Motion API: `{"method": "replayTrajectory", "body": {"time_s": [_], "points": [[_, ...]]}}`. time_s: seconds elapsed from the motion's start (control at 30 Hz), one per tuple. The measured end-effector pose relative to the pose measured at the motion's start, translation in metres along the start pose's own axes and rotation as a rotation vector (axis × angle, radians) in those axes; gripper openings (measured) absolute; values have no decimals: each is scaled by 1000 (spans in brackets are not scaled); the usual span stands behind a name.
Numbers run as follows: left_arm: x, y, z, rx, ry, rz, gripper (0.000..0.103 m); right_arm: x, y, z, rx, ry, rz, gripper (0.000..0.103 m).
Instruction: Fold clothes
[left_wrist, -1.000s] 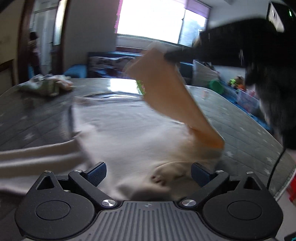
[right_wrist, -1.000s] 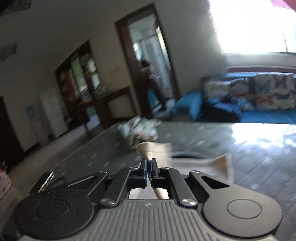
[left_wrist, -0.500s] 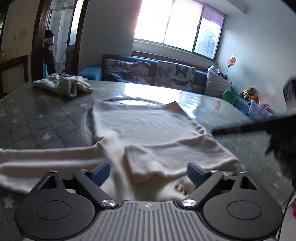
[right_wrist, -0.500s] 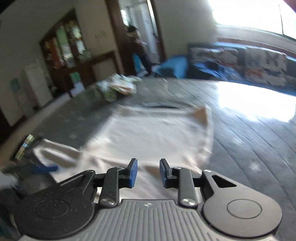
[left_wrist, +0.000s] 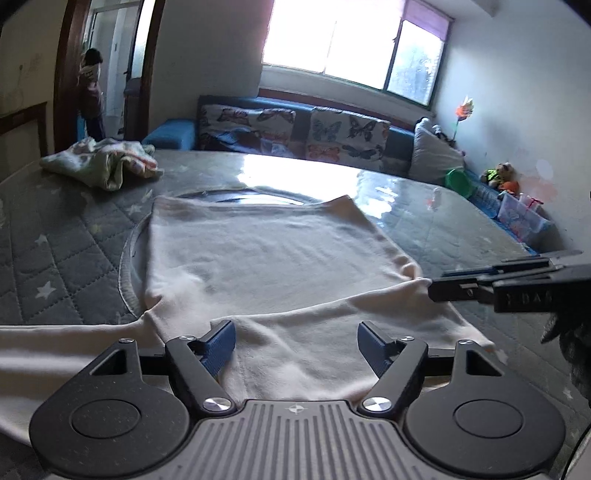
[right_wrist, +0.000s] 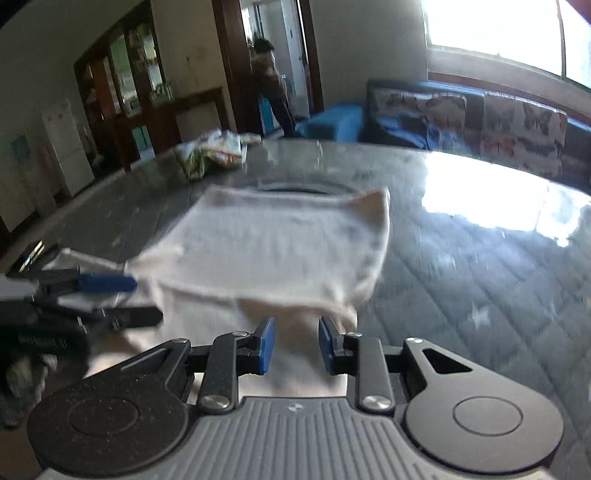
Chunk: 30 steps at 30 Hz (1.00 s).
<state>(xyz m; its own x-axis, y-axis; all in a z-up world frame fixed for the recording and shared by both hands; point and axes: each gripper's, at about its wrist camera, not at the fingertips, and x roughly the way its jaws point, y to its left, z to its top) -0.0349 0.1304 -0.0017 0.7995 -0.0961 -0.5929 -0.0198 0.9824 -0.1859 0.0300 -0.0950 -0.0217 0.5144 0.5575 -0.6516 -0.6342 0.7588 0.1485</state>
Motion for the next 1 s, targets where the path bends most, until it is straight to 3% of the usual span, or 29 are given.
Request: {"method": "replayTrajectory", "body": {"time_s": [0.17,0.3,0.4,0.47,0.6,0.77,1.0], "points": [[6,6,-2,-13,10,32,75,27,-7,-2,26,27,-3,25],[-1,16,-5,-45,5,38,75,18,0,-4,-1,11,-9,27],[-14,23,-10,-68,-11,56,77,12,10,-8,-41,16,11,40],[-25,30,-13,-86,-19,80,77,13,16,-12,-65,36,16,40],[-49,47,-16,-118,-51,150,80,17,28,-16,-109,57,6,40],[-73,78,-22,-178,-73,273,83,15,58,-4,-163,28,74,44],[-103,116,-35,-283,-103,404,83,42,105,-3,-243,48,149,44]]}}
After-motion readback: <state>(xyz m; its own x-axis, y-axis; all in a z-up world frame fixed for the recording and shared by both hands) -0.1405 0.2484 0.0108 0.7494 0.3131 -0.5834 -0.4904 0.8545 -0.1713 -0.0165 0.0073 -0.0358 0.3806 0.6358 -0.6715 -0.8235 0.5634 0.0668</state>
